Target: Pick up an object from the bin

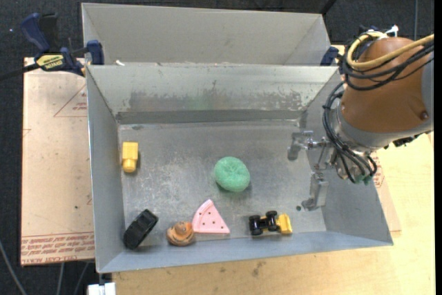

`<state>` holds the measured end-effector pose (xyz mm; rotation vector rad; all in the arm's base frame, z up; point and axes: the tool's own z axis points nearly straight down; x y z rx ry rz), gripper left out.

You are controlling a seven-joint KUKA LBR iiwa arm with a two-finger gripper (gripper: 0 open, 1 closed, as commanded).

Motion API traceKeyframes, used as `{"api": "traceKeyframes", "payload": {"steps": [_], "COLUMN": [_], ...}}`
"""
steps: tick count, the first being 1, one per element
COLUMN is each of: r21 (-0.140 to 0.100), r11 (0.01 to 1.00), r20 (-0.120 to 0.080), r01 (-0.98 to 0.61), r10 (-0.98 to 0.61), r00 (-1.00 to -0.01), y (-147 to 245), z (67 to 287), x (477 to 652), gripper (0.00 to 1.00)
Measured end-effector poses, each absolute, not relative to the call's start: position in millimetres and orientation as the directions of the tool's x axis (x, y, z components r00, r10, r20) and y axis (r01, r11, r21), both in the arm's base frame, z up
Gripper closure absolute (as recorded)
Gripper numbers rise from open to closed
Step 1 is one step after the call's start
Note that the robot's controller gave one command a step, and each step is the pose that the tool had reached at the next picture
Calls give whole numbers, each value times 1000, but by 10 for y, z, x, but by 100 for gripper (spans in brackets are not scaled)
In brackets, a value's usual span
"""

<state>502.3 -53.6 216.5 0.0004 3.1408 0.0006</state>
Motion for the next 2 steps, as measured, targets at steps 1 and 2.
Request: {"api": "traceKeyframes", "payload": {"steps": [1, 2], "r21": [-1, 0], "r11": [1000, 990], "r20": [-9, -6], "r01": [-23, -141], "r10": [-23, -141], "r00": [-1000, -990], "y": [-378, -295], "z": [1718, 1114], "x": [5080, 5218], "gripper": [0, 0]}}
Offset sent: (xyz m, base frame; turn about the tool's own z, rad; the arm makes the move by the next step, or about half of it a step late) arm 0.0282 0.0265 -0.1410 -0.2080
